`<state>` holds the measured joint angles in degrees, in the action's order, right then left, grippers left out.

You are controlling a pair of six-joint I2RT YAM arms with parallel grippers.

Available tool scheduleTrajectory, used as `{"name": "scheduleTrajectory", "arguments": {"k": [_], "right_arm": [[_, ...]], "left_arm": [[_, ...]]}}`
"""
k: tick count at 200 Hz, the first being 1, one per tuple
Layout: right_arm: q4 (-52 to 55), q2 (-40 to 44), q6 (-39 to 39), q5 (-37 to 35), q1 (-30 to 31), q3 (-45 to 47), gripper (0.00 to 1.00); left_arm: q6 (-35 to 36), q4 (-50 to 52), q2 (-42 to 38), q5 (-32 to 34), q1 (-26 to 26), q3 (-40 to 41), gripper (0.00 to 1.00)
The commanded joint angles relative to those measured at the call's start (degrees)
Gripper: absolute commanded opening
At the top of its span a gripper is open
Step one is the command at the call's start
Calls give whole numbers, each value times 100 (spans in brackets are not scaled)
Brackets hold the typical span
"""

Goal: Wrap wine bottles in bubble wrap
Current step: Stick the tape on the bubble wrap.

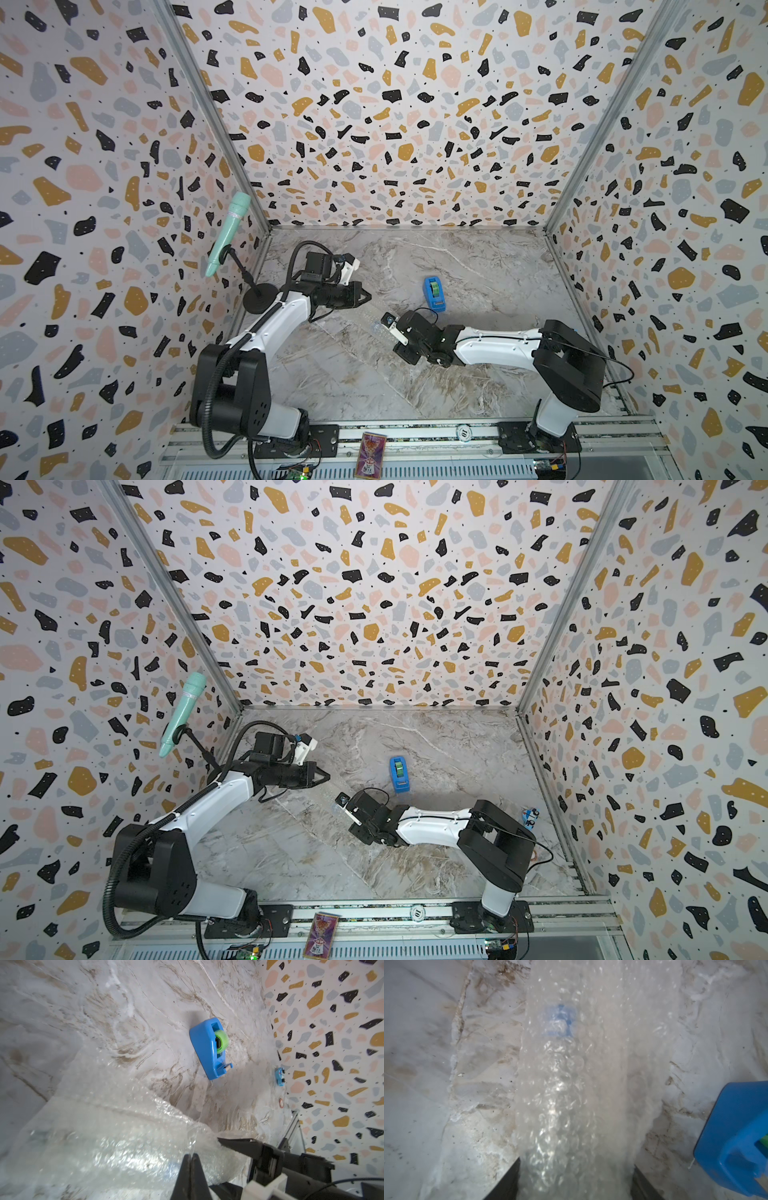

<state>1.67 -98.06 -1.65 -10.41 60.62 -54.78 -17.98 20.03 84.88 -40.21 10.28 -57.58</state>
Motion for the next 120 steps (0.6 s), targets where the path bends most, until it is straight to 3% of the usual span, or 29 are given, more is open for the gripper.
{"name": "scheduleTrajectory", "arguments": {"k": [1, 66, 120], "right_arm": [[-183, 137, -283, -162, 20, 165, 54], [-498, 157, -360, 46, 31, 266, 54], [-597, 286, -305, 7, 57, 405, 54]], "left_arm": [[-620, -525, 258, -304, 11, -376, 0], [-987, -569, 1492, -95, 712, -1385, 0], [-816, -297, 2444, 291, 1184, -1616, 0]]}}
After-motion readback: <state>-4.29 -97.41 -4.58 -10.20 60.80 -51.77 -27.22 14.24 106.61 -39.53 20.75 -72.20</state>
